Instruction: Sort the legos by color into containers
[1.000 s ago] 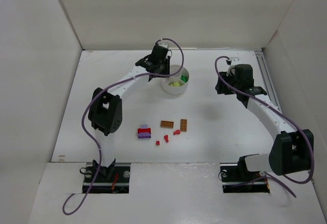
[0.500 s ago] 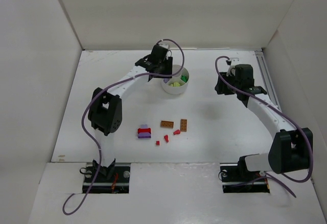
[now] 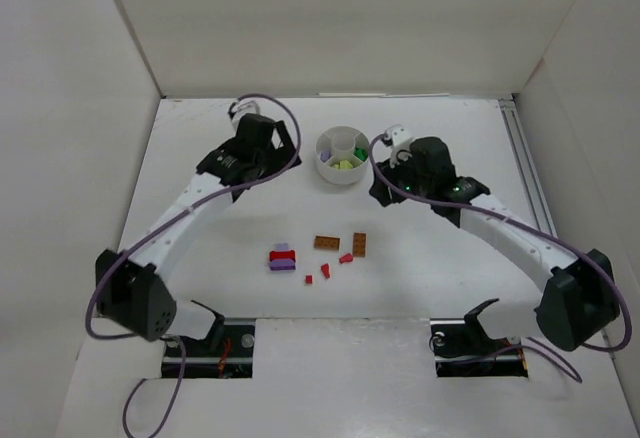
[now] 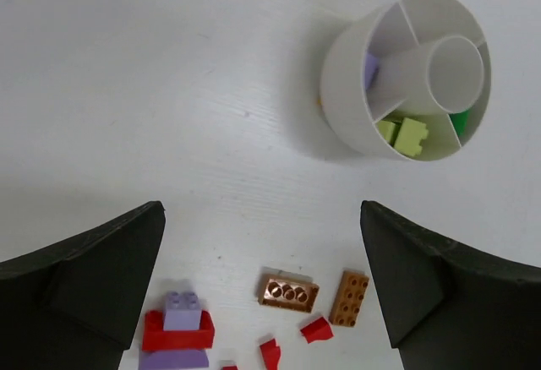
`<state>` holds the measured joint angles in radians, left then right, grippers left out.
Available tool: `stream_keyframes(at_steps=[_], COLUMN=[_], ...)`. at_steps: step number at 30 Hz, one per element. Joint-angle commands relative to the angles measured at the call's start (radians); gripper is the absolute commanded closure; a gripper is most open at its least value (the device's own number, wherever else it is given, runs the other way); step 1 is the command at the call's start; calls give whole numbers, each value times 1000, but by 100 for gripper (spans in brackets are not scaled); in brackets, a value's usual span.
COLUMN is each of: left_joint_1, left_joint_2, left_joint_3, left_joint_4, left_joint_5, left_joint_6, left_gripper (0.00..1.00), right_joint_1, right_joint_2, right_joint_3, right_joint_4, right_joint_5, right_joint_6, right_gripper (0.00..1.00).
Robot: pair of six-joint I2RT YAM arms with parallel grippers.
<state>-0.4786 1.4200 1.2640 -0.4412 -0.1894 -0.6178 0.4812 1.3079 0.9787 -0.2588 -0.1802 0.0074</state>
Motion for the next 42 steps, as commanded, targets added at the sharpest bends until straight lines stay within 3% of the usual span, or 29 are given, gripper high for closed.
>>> stream_keyframes(at_steps=[1, 6, 12, 17, 26, 42], left_joint_1=[12, 21, 21, 21, 21, 21], left_joint_2=[-142, -435, -700, -748, -803, -848], left_joint_3=[-160, -345, -423, -423, -434, -465], left_joint_4=[-181, -277, -329, -396, -370, -340], left_joint_5=[-149, -139, -130, -139, -110, -110], left_joint_6=[-309, -457, -485, -485, -432, -393], left_gripper=[0, 0, 0, 0, 0, 0], right_joint_1=[146, 336, 496, 592, 614, 614], right_joint_2=[56, 175, 365, 525, 691, 814], right_joint_3=[67, 124, 271, 408, 511, 609], right_joint_4=[38, 67, 56, -16, -51, -135], right_joint_5=[21, 129, 205, 285, 395, 443], right_joint_6=[35, 204, 334, 478, 628, 733], right_gripper=[42, 42, 43, 41, 40, 43])
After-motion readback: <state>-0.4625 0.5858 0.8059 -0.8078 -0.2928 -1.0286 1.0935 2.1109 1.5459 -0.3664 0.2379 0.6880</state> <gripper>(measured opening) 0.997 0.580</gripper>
